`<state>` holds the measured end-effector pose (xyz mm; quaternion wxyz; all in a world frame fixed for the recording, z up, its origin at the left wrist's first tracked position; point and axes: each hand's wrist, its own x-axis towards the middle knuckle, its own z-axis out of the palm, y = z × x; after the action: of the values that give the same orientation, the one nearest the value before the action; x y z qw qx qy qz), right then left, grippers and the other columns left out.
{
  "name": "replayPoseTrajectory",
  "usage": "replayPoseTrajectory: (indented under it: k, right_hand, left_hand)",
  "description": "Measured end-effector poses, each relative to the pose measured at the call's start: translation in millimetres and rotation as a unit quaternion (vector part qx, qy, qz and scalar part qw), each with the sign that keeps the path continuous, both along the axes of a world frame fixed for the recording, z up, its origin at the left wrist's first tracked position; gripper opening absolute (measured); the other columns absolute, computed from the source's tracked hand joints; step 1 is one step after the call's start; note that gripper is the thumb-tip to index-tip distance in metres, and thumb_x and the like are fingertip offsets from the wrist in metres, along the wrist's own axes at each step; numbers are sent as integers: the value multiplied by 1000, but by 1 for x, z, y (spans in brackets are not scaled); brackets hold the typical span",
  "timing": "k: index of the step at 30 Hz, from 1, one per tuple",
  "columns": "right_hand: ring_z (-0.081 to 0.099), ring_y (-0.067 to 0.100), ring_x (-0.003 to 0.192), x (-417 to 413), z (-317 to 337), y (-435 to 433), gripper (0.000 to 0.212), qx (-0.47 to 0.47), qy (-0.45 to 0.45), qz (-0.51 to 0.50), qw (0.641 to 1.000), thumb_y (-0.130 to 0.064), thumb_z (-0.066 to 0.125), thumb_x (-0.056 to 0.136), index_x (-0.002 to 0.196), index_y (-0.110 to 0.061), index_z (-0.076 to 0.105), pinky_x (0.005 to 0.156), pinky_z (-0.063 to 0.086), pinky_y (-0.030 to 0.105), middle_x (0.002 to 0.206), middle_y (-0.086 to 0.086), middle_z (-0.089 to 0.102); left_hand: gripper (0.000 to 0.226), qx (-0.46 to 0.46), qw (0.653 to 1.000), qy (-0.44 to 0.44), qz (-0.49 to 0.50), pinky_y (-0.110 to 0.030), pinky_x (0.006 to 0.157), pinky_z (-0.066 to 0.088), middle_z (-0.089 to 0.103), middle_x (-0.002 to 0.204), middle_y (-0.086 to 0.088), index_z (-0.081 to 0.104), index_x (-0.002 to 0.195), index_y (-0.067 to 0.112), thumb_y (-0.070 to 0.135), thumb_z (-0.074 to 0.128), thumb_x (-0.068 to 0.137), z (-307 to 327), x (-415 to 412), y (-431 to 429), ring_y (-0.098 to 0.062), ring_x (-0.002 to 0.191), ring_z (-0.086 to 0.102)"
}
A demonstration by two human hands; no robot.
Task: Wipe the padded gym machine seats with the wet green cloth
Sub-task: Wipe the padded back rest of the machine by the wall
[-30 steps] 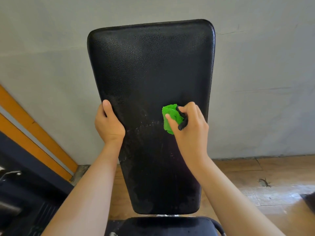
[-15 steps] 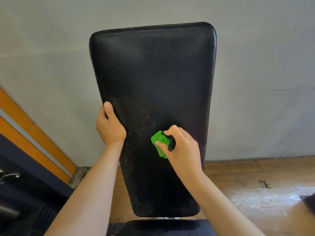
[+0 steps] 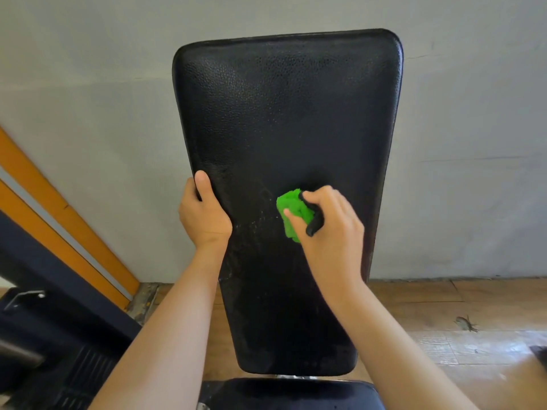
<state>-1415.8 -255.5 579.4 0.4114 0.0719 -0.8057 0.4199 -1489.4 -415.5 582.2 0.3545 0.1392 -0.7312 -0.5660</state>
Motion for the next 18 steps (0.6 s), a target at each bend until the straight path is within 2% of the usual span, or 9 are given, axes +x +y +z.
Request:
replayPoseTrajectory:
  k: [4, 6, 9, 12, 18]
  right_hand:
    - [60, 13, 78, 12, -29, -12, 36, 81, -31, 17, 996, -15, 88, 67, 94, -10, 65, 62, 45, 18, 86, 0, 65]
    - [63, 14, 77, 16, -37, -14, 38, 102, -53, 27, 993, -14, 89, 65, 95, -10, 65, 60, 47, 18, 86, 0, 66]
    - [65, 17, 81, 14, -36, -12, 38, 91, -72, 32, 993, -14, 89, 66, 96, -12, 66, 62, 54, 26, 87, 0, 68]
    - [65, 17, 83, 10, -22, -10, 37, 82, -66, 30, 994, -16, 88, 68, 96, -12, 65, 63, 54, 27, 89, 0, 67]
    - [61, 16, 83, -9, 24, -4, 30, 27, 6, 16, 999, -23, 82, 76, 95, -8, 64, 67, 50, 24, 91, 1, 65]
  left_hand:
    - [42, -15, 1000, 11, 0, -10, 52, 29, 38, 63, 9, 35, 63, 28, 38, 31, 104, -1, 1, -1, -4, 58, 40]
    - [42, -19, 1000, 12, -2, -10, 53, 29, 38, 63, 10, 35, 63, 28, 38, 31, 104, -1, 1, -1, -2, 57, 41]
    - [42, -20, 1000, 13, -2, -20, 56, 31, 39, 63, 9, 35, 63, 28, 42, 30, 102, -1, 1, -1, -7, 58, 40]
    - [41, -18, 1000, 6, -4, -19, 56, 31, 39, 64, 8, 36, 64, 28, 39, 31, 103, 0, 1, -1, -9, 59, 40]
    - [40, -1, 1000, -4, -8, -21, 59, 35, 43, 66, 7, 41, 67, 28, 43, 32, 102, -1, -1, -2, -9, 62, 44]
